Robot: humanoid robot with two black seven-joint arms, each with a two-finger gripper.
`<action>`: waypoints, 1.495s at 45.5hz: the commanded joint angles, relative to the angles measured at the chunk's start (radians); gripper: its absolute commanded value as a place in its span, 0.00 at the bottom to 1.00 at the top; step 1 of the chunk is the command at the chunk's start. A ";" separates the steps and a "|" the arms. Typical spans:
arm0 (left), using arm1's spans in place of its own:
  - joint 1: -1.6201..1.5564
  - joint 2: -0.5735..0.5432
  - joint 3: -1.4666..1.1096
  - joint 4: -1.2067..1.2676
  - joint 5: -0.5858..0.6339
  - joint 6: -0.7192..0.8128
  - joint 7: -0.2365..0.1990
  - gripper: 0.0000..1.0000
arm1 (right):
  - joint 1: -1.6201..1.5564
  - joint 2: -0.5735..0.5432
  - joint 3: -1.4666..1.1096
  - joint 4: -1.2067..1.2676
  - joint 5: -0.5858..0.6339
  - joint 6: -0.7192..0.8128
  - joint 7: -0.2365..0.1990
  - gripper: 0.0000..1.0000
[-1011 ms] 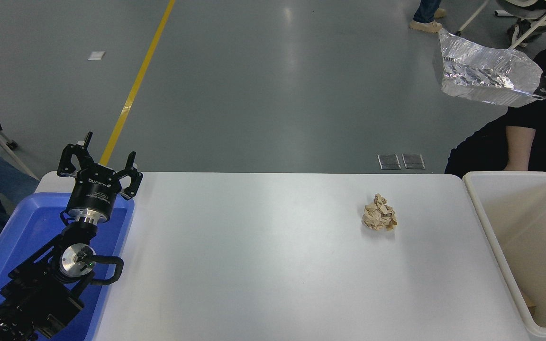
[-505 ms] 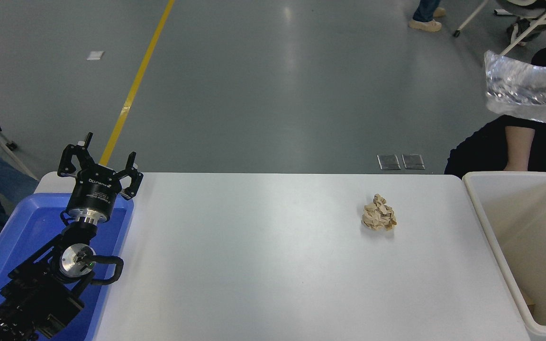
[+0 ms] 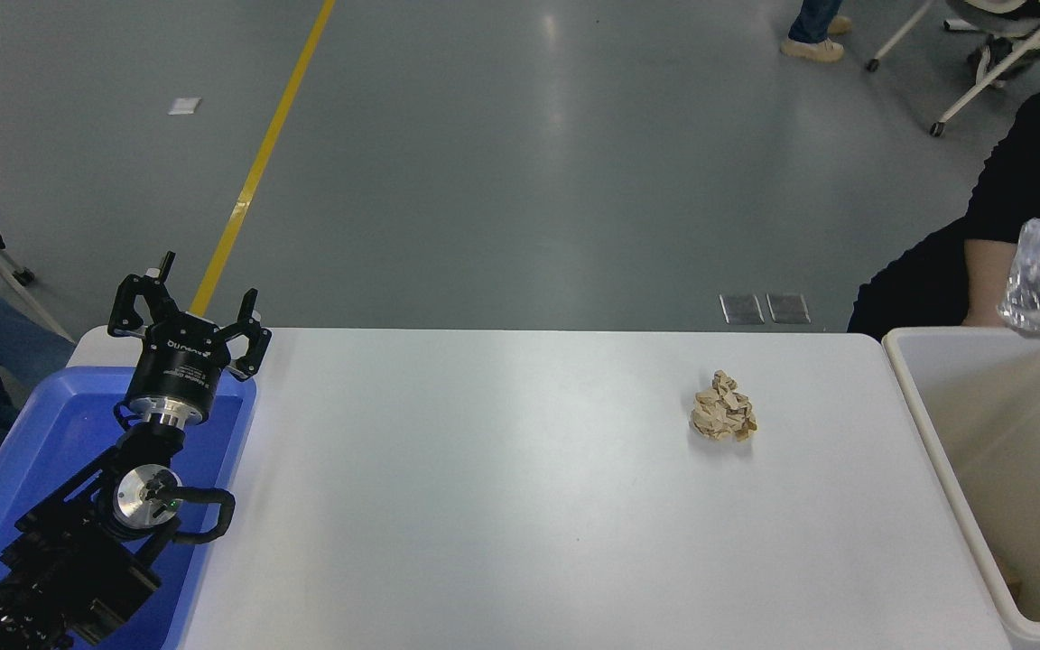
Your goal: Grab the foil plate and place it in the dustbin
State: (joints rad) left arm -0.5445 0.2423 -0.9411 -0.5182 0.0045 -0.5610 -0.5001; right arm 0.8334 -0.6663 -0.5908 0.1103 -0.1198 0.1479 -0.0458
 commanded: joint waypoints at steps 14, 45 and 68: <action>0.000 0.000 -0.001 0.001 0.000 0.000 0.000 0.98 | -0.266 0.103 0.157 -0.015 0.055 -0.157 -0.045 0.00; 0.000 0.000 -0.001 0.000 0.000 0.000 0.000 0.98 | -0.024 0.082 0.141 0.055 0.055 -0.146 -0.043 1.00; 0.000 0.000 0.001 0.000 0.000 0.000 0.000 0.98 | 0.913 0.180 -0.319 0.607 0.042 -0.051 -0.040 1.00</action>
State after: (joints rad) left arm -0.5446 0.2424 -0.9405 -0.5184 0.0048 -0.5609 -0.5000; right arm 1.3412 -0.5852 -0.6696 0.4699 -0.0758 0.0200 -0.0876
